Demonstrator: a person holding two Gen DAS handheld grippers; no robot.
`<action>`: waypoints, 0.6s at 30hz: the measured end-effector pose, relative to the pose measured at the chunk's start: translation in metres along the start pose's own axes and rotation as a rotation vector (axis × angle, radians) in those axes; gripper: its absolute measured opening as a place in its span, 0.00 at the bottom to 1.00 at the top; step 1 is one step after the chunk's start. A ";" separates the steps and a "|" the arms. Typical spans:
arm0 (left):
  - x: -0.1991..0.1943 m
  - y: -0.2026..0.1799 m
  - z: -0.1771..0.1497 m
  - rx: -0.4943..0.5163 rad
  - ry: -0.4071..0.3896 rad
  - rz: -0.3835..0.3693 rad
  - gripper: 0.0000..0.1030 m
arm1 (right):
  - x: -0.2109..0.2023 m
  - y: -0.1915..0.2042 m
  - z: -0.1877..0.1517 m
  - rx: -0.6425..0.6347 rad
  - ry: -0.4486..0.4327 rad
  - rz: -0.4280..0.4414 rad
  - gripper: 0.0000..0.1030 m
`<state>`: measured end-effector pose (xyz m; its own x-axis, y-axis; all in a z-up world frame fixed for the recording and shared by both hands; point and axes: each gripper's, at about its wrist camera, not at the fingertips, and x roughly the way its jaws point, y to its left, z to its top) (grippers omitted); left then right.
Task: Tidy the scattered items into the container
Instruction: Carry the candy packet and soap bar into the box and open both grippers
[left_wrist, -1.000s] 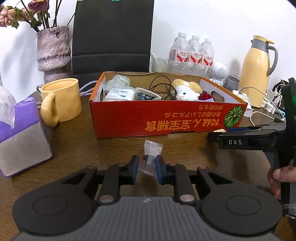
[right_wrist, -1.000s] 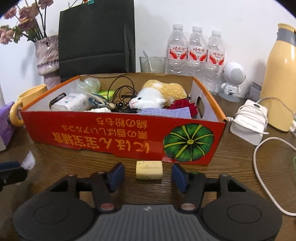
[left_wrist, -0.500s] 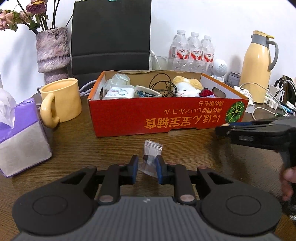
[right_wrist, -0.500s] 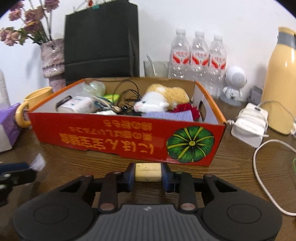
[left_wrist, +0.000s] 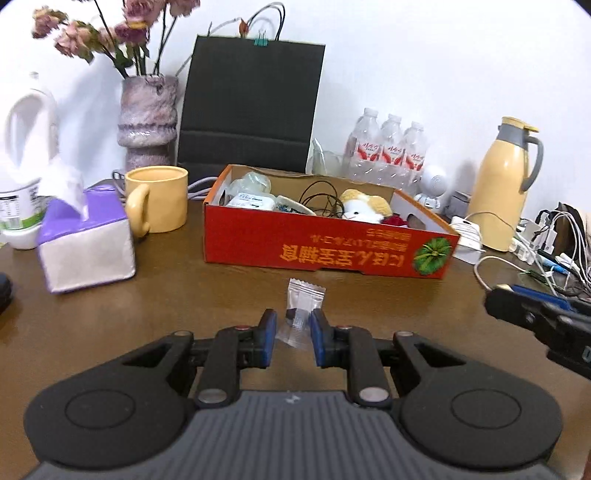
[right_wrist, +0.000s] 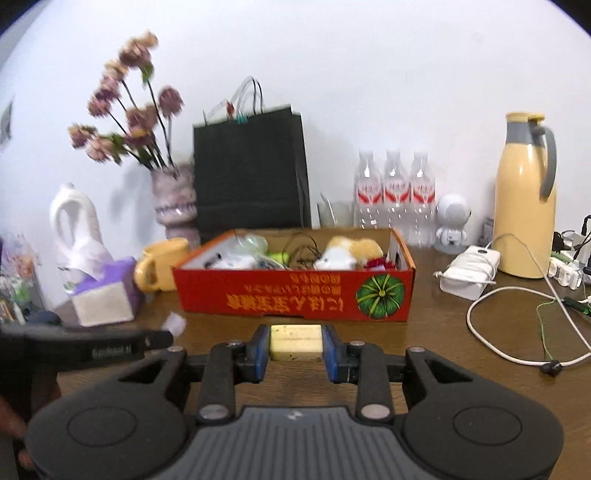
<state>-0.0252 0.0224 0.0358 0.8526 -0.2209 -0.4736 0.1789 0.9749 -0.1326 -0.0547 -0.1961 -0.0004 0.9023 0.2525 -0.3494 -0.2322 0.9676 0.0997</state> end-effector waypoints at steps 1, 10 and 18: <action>-0.006 -0.003 -0.002 0.001 0.000 -0.007 0.20 | -0.005 0.001 0.000 0.008 -0.005 0.013 0.28; -0.058 -0.013 0.005 0.026 -0.098 0.012 0.20 | -0.044 0.003 0.003 0.011 -0.070 0.044 0.28; -0.053 -0.014 0.020 0.040 -0.114 0.023 0.20 | -0.052 -0.008 0.006 0.027 -0.075 0.035 0.28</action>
<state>-0.0632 0.0210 0.0805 0.9065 -0.1963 -0.3737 0.1765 0.9805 -0.0870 -0.0971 -0.2173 0.0225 0.9185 0.2840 -0.2750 -0.2552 0.9572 0.1363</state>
